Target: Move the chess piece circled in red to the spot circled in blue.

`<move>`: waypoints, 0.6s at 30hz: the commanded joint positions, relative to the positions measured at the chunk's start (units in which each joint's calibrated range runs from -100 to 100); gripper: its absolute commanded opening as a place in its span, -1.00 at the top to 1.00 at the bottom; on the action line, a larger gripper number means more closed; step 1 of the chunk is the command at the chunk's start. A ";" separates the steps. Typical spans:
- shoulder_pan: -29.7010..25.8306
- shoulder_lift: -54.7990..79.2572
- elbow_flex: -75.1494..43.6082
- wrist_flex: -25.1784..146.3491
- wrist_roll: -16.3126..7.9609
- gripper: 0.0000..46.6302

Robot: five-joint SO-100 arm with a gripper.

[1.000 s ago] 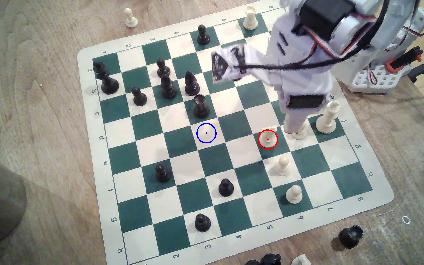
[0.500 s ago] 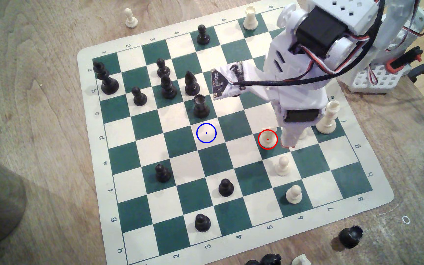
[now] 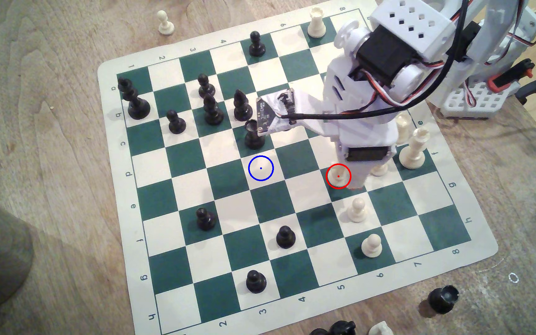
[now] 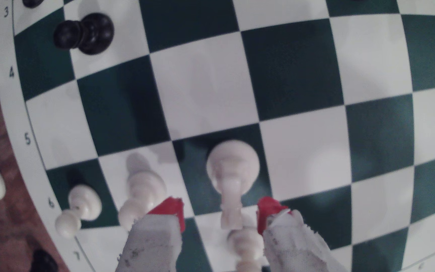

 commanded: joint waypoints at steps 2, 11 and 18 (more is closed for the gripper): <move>0.85 -0.43 -0.80 -2.02 0.15 0.37; 1.71 0.08 -1.89 -3.08 0.00 0.45; 1.95 0.93 -2.07 -3.33 0.10 0.58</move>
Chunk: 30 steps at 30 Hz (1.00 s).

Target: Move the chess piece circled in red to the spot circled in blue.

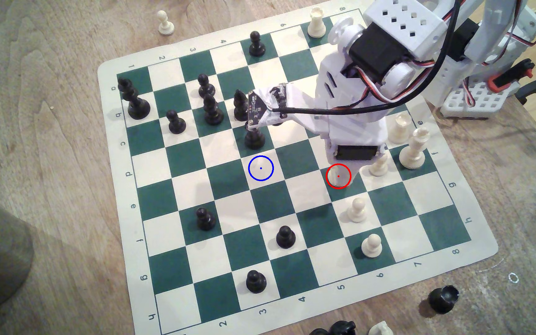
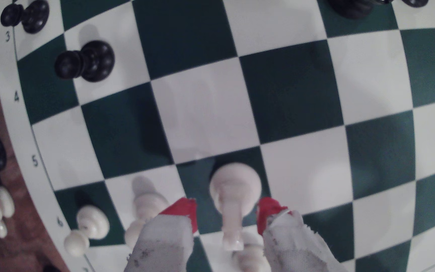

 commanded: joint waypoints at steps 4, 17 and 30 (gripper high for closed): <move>0.62 0.77 -2.34 -0.45 0.15 0.75; 0.86 -6.02 -3.70 1.68 0.24 0.99; 6.73 2.98 -30.54 9.46 2.25 0.99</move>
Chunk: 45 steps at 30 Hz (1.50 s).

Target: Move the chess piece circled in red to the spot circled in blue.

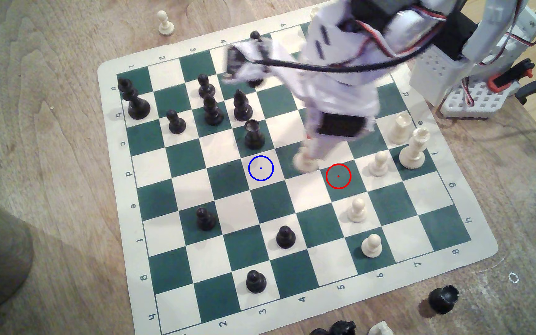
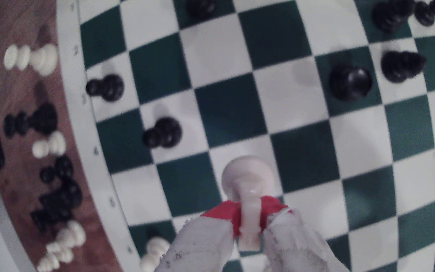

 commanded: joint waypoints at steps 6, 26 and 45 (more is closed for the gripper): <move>8.59 12.22 -11.83 -2.32 2.69 0.99; 8.90 28.18 -21.44 -4.78 3.27 0.99; 7.88 31.40 -21.90 -3.96 3.37 0.82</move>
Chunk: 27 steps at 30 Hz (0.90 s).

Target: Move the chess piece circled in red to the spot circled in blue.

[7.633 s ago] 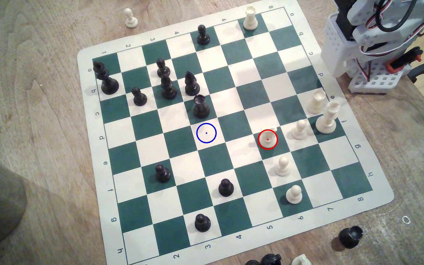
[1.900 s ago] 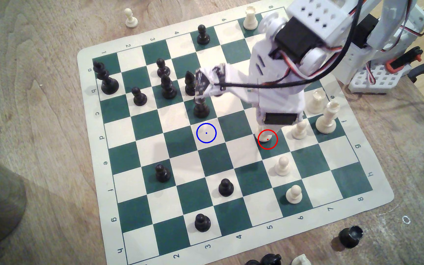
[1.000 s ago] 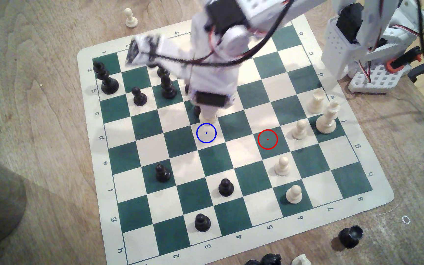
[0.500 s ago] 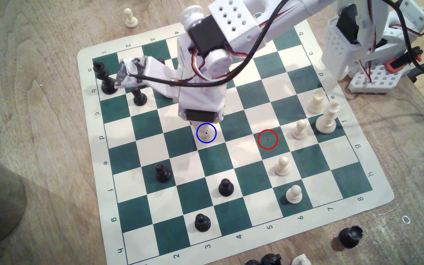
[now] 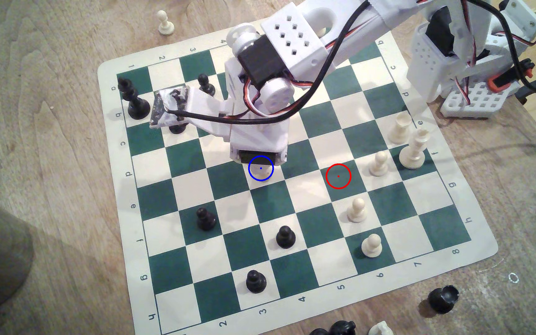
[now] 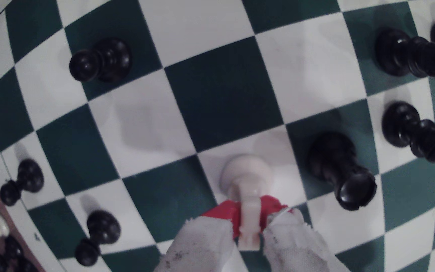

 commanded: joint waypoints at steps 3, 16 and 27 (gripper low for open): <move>0.44 -1.03 -4.09 0.99 0.15 0.36; 0.91 -14.86 5.70 1.48 0.83 -0.05; -2.92 -39.82 23.92 10.57 2.00 -0.07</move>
